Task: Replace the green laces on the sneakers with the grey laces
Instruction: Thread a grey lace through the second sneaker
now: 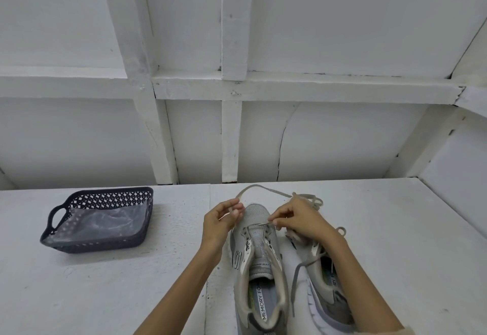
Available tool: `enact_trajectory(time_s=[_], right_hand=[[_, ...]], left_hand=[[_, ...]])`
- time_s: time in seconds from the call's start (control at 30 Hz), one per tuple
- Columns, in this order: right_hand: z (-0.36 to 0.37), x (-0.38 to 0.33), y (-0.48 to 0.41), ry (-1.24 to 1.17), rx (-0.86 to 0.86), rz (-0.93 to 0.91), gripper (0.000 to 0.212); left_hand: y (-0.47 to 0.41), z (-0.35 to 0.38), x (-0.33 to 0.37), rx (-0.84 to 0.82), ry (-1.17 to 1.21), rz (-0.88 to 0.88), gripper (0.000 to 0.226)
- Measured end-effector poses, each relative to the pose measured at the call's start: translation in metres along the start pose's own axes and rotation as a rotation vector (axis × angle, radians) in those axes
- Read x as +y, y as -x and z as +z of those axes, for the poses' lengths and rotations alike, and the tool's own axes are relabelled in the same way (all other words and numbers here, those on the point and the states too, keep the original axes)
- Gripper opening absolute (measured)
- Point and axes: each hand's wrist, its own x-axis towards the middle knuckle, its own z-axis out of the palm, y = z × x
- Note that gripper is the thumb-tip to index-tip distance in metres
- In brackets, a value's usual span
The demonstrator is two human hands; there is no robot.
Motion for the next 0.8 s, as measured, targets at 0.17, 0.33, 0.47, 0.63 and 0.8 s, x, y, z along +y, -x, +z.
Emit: enact_trajectory(time_s=[0.17, 0.33, 0.47, 0.63, 0.8], right_hand=[[0.002, 0.006, -0.003, 0.046, 0.046, 0.009, 0.004], [0.006, 0.011, -0.005, 0.091, -0.007, 0.017, 0.006], [0.006, 0.011, -0.004, 0.083, -0.049, 0.042, 0.004], [0.005, 0.011, -0.001, 0.043, -0.049, 0.024, 0.008], [0.006, 0.014, -0.001, -0.103, -0.016, 0.029, 0.007]], left_hand=[[0.004, 0.002, -0.003, -0.058, -0.053, 0.04, 0.034], [0.005, 0.001, -0.006, -0.038, -0.053, 0.052, 0.036], [0.007, -0.001, -0.009, -0.004, -0.052, 0.055, 0.036], [0.008, -0.005, -0.012, 0.011, -0.081, 0.069, 0.036], [0.011, -0.006, -0.016, 0.054, -0.044, 0.081, 0.034]])
